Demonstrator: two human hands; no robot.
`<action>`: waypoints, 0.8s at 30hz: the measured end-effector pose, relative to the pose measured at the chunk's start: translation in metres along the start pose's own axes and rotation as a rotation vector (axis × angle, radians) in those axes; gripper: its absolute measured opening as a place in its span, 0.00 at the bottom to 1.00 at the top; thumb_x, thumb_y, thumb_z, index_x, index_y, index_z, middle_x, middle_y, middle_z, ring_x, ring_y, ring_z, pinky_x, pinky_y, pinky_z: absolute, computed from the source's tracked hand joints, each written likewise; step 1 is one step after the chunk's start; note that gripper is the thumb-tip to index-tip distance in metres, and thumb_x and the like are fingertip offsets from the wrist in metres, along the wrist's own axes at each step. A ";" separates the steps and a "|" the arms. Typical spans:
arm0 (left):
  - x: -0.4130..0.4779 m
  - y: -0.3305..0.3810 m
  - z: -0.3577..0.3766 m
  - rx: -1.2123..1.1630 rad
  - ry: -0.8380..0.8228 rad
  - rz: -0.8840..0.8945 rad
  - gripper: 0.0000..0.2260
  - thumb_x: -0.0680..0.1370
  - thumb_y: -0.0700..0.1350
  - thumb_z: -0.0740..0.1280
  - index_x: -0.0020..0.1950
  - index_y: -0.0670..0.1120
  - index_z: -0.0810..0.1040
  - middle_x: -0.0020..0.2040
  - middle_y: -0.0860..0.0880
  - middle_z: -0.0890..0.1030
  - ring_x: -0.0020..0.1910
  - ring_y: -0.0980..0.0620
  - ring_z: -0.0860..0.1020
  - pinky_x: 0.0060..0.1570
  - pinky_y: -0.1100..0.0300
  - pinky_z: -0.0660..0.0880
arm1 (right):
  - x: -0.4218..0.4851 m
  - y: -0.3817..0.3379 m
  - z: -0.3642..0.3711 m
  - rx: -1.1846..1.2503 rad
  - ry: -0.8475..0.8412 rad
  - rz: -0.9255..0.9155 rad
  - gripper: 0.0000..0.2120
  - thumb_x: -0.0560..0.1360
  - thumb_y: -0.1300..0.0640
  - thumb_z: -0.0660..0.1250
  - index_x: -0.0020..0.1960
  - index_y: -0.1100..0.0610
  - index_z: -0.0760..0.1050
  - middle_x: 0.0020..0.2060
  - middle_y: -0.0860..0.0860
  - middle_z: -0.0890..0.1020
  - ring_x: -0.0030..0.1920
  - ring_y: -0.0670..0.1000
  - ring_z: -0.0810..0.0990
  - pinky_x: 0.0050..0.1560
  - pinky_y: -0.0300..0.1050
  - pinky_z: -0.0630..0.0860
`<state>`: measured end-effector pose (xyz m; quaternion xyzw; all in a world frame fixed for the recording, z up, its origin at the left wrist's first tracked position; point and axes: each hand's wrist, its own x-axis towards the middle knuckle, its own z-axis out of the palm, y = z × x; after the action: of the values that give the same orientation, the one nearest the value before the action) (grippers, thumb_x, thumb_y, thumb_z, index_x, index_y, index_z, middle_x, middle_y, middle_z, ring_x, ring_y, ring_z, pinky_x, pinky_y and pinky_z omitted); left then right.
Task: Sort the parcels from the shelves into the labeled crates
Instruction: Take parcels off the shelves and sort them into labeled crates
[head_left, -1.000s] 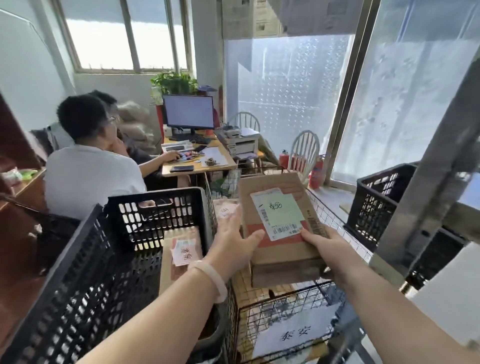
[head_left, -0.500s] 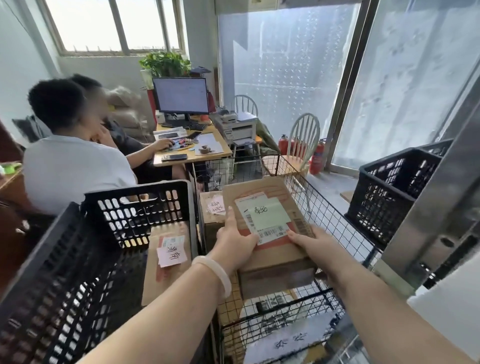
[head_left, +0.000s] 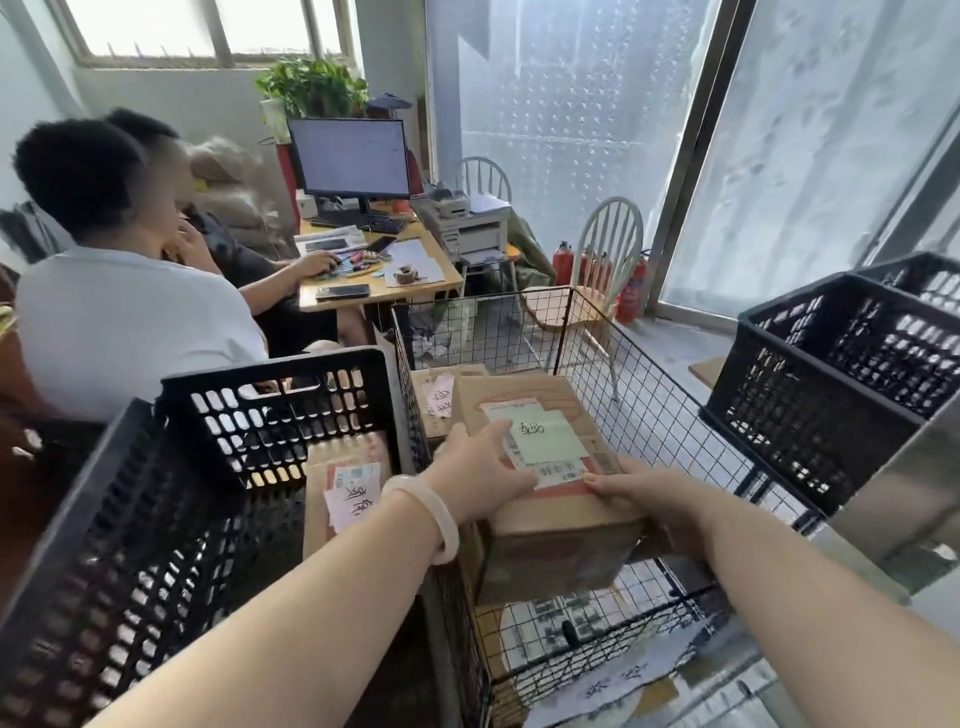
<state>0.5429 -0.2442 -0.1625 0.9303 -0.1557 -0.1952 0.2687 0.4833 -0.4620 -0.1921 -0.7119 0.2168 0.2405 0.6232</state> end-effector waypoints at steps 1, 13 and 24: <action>0.001 -0.005 -0.002 -0.004 0.059 0.045 0.36 0.75 0.58 0.69 0.79 0.58 0.56 0.79 0.43 0.55 0.75 0.39 0.58 0.73 0.42 0.62 | 0.005 0.001 0.000 -0.009 -0.012 0.012 0.19 0.74 0.51 0.72 0.63 0.45 0.73 0.55 0.56 0.83 0.46 0.57 0.86 0.44 0.56 0.81; 0.007 -0.046 -0.027 -0.058 0.325 0.167 0.26 0.79 0.54 0.65 0.76 0.60 0.62 0.80 0.51 0.55 0.78 0.48 0.52 0.73 0.45 0.55 | 0.061 0.010 0.016 -0.149 -0.234 0.316 0.25 0.70 0.58 0.75 0.61 0.42 0.70 0.60 0.55 0.79 0.57 0.58 0.81 0.53 0.54 0.81; 0.014 -0.050 -0.020 0.016 0.294 0.223 0.26 0.80 0.56 0.63 0.77 0.60 0.60 0.80 0.53 0.56 0.78 0.53 0.51 0.73 0.51 0.52 | 0.110 0.030 0.058 -1.062 -0.093 0.322 0.33 0.69 0.50 0.77 0.69 0.54 0.68 0.62 0.51 0.78 0.61 0.54 0.77 0.67 0.55 0.70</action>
<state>0.5731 -0.2002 -0.1790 0.9278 -0.2186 -0.0248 0.3012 0.5474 -0.4095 -0.2891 -0.8748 0.1442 0.4399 0.1429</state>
